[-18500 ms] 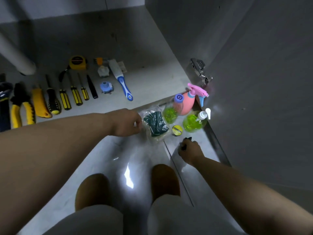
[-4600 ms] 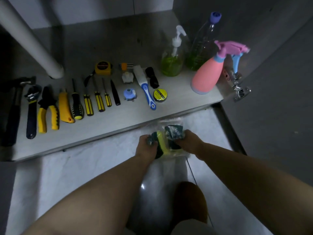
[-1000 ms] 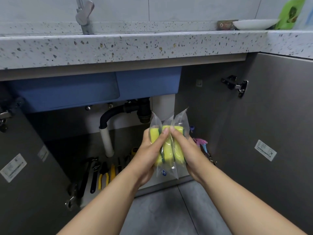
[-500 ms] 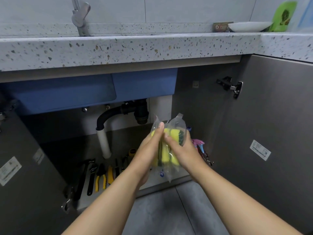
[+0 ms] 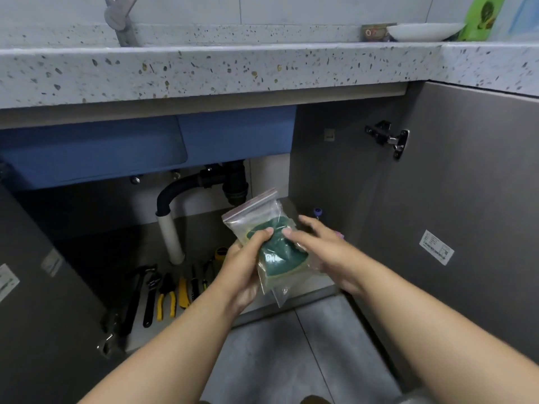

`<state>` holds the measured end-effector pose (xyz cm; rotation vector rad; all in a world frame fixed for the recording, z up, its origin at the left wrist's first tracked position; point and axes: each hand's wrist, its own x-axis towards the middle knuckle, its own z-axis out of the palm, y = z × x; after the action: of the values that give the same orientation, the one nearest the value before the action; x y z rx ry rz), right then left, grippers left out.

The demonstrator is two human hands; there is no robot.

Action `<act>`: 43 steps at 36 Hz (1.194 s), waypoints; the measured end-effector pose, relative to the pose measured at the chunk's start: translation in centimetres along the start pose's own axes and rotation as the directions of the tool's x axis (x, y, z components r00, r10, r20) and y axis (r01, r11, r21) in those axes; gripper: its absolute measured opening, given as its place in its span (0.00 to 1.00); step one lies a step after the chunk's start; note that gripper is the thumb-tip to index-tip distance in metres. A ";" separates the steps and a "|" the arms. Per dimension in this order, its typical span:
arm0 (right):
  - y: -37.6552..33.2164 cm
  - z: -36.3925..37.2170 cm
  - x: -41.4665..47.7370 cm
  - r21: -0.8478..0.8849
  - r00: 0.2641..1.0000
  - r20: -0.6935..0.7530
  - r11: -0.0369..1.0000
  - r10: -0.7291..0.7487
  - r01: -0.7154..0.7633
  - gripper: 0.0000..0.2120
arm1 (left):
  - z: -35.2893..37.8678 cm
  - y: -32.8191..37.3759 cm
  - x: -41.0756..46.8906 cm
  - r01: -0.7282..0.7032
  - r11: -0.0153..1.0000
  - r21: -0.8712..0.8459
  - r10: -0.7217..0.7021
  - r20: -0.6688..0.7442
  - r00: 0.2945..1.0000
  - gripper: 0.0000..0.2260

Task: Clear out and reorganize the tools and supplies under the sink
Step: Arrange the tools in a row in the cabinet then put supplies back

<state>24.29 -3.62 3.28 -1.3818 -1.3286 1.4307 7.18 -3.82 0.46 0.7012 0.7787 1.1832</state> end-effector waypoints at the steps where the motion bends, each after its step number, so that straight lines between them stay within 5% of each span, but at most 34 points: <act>1: 0.2 -0.6 0.3 0.034 0.997 0.049 0.998 0.060 -0.061 0.44 | 0.1 -0.4 0.4 0.022 0.999 -0.031 -0.022 -0.014 1.000 0.17; 4: 2.0 -2.0 1.7 0.015 0.958 0.229 0.983 0.174 -0.182 0.33 | 0.6 -2.1 1.7 0.123 0.987 -0.100 -0.127 -0.038 0.991 0.17; 13: 12.9 -4.3 6.0 0.079 0.969 0.071 0.967 0.236 -0.241 0.25 | -1.4 -11.9 7.4 0.439 0.898 -0.025 -0.440 -0.067 0.896 0.22; 19: 20.0 -4.6 8.1 0.395 0.939 -0.112 0.882 0.324 -0.257 0.31 | -3.6 -17.4 12.5 0.439 0.897 -0.042 -0.437 -0.221 0.872 0.20; 22: 22.4 -4.8 9.0 0.560 0.927 -0.029 0.774 0.375 -0.295 0.26 | -3.6 -19.0 15.0 0.454 0.889 -0.061 -0.453 -0.258 0.853 0.21; 25: 23.8 -4.6 11.3 0.646 0.940 0.050 0.707 0.338 -0.289 0.15 | -4.0 -20.3 18.0 0.474 0.880 -0.031 -0.464 -0.270 0.844 0.21; 31: 24.8 -4.2 16.5 0.626 0.867 -0.168 0.730 0.470 -0.274 0.16 | -4.7 -19.9 22.6 0.560 0.821 0.108 -0.505 -0.318 0.802 0.22; 33: 24.9 -4.1 17.8 0.614 0.834 -0.203 0.730 0.514 -0.301 0.18 | -5.1 -19.4 23.9 0.547 0.821 0.164 -0.473 -0.343 0.812 0.21; 39: 25.9 -3.9 20.6 0.578 0.753 -0.289 0.735 0.592 -0.356 0.25 | -8.0 -17.4 28.0 0.381 0.748 0.544 -0.073 -0.504 0.861 0.33; 43: 26.1 -4.0 22.2 0.494 0.698 -0.284 0.724 0.657 -0.481 0.34 | -8.7 -16.5 29.7 0.390 0.683 0.617 -0.122 -0.430 0.894 0.28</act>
<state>28.66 13.32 -26.44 -1.7962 -0.2674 1.5257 14.37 21.71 -22.53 0.9538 1.6351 0.7286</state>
